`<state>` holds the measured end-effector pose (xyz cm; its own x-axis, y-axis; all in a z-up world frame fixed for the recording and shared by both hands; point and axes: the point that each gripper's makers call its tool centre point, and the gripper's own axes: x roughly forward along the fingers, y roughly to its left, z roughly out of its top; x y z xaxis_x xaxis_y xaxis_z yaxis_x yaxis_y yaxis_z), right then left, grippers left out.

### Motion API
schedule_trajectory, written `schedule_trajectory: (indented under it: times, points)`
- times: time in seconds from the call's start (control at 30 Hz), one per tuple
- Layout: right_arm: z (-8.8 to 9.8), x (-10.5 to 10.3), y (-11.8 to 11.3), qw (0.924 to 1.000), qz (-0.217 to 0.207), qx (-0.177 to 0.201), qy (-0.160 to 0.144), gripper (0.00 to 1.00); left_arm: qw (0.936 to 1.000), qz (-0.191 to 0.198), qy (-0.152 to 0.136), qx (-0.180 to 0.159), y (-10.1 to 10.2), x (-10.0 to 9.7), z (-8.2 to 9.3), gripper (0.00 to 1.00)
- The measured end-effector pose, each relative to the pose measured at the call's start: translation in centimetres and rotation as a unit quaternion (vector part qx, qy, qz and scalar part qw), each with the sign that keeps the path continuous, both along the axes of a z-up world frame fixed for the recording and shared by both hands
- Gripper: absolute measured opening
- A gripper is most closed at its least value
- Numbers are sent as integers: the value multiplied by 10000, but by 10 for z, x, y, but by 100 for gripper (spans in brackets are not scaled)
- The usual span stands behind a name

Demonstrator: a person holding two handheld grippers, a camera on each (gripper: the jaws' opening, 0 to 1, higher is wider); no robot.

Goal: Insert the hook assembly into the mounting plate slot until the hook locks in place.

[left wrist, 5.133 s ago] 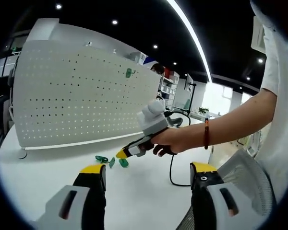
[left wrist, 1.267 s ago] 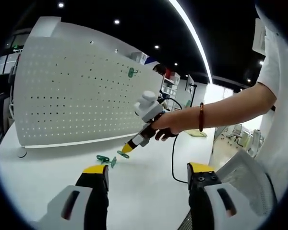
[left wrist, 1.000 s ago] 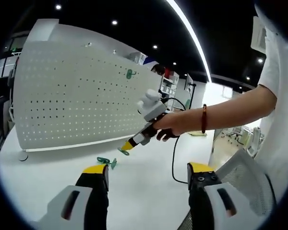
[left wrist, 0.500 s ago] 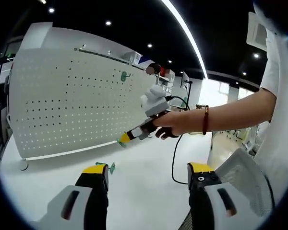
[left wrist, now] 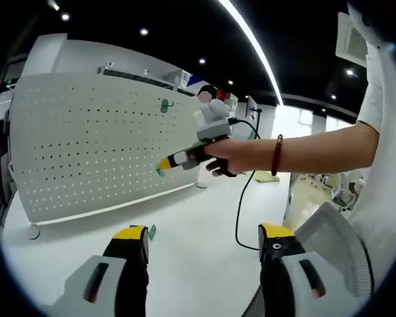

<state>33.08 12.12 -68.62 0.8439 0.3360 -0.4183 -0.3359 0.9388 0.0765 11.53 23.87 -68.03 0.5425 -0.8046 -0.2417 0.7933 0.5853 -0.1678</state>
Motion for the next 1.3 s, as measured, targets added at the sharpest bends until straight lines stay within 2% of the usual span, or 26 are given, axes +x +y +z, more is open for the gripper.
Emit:
schedule_trajectory:
  times: [0.23, 0.47, 0.6, 0.77, 1.0, 1.23, 1.3]
  points:
    - [25, 12, -7, 9991, -250, 78, -348, 1, 10000, 6, -49, 22, -1, -2, 5, 70]
    - [70, 29, -14, 9951, -420, 183, -875, 1, 9999, -94, -45, 93, -6, -4, 6, 70]
    - [90, 36, -18, 9917, -495, 274, -1158, 1, 9999, -117, -55, 93, -8, -4, 7, 70]
    - [105, 44, -21, 9889, -564, 281, -1344, 1, 9999, -114, -54, 113, -8, -3, 6, 69]
    - [116, 52, -22, 9861, -622, 207, -1524, 1, 9999, -84, -34, 107, -8, -4, 4, 69]
    - [142, 61, -22, 9769, -737, 337, -1976, 1, 10000, -35, -19, 56, -5, -4, 4, 70]
    - [152, 65, -20, 9732, -765, 248, -2153, 1, 10000, -18, -23, 52, -4, -3, 4, 70]
